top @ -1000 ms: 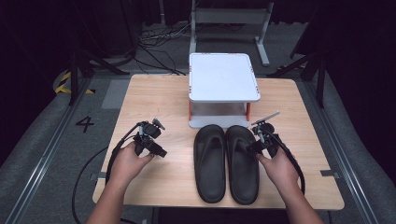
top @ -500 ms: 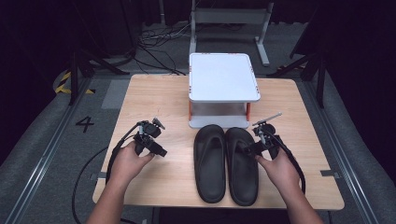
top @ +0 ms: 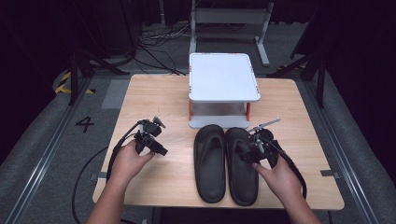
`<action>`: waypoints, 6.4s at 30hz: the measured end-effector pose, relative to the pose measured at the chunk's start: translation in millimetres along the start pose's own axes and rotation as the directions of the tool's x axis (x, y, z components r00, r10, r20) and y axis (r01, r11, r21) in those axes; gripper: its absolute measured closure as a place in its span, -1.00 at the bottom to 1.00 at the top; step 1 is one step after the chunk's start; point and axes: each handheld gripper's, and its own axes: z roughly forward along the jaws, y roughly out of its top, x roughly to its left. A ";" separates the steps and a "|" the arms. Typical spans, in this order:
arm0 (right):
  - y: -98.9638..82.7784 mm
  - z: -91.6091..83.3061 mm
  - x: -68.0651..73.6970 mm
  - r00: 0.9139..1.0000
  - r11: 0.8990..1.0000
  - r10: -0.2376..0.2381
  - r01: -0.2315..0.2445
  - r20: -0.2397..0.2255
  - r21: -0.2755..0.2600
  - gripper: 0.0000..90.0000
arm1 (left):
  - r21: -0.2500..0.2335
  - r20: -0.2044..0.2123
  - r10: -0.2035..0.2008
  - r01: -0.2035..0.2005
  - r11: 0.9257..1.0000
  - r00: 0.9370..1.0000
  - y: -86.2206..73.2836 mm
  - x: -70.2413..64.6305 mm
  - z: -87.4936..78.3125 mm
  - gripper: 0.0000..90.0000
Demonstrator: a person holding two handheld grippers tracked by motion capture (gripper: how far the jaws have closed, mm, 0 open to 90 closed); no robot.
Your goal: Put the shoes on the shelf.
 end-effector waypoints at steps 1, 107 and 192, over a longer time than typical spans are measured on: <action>0.3 1.4 2.3 1.000 1.000 0.006 -0.006 -0.008 0.011 -0.19 | -0.005 -0.003 -0.001 0.001 1.000 1.000 -0.9 -0.1 0.2 0.04; 91.8 43.8 -0.8 0.964 0.942 0.260 -0.241 0.052 -0.234 0.65 | 0.013 0.001 -0.051 0.051 0.999 0.999 -33.5 11.5 -0.3 0.06; -28.0 11.2 -39.7 0.993 0.978 0.040 -0.017 0.108 -0.206 0.50 | -0.003 0.095 0.157 -0.158 0.987 0.983 34.9 -86.6 22.4 0.62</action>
